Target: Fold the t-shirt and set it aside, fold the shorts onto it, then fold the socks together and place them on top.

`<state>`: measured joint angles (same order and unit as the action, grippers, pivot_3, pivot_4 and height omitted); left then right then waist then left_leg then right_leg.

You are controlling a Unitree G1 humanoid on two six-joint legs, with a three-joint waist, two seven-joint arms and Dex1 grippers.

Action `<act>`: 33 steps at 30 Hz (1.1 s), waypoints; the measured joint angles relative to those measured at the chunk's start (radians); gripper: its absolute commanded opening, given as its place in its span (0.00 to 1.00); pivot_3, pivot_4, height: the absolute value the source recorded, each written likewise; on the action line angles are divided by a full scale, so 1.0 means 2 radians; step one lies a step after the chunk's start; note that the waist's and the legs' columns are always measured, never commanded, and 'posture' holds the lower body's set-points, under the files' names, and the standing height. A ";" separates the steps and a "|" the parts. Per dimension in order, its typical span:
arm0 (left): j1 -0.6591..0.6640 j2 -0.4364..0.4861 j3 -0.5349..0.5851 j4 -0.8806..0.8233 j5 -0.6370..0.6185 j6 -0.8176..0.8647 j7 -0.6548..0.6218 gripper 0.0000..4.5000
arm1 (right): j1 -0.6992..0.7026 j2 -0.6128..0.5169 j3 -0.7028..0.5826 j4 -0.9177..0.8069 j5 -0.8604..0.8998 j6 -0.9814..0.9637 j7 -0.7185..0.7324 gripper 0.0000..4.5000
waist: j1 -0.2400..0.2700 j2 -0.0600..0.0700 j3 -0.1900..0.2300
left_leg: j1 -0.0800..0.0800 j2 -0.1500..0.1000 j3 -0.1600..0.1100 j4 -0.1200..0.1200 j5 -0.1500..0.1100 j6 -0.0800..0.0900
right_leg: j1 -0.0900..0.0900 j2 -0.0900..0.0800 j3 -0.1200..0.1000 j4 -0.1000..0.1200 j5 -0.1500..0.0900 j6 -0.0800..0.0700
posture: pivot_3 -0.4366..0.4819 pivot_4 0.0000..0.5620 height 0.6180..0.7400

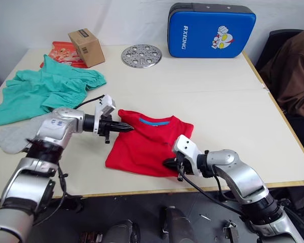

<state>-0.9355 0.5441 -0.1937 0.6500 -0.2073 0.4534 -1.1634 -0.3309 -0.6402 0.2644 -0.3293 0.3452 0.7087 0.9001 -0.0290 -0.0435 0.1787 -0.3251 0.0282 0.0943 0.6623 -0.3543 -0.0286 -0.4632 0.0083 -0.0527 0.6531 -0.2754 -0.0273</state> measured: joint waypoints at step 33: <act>-0.057 -0.037 0.016 0.181 0.098 -0.160 -0.099 0.01 | 0.069 -0.053 -0.028 -0.047 -0.012 -0.029 0.014 0.00 | 0.002 -0.002 0.001 | 0.003 0.000 0.000 0.001 0.001 -0.004 | 0.000 0.000 0.000 0.003 -0.001 -0.003 | 0.48 0.27 1.00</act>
<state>-1.0505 0.4697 -0.1617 1.0113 -0.0116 0.1340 -1.3613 -0.1936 -0.7464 0.2091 -0.4229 0.3204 0.6510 0.9283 -0.0241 -0.0466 0.1802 -0.3193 0.0283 0.0943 0.6637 -0.3522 -0.0360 -0.4629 0.0083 -0.0530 0.6593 -0.2774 -0.0341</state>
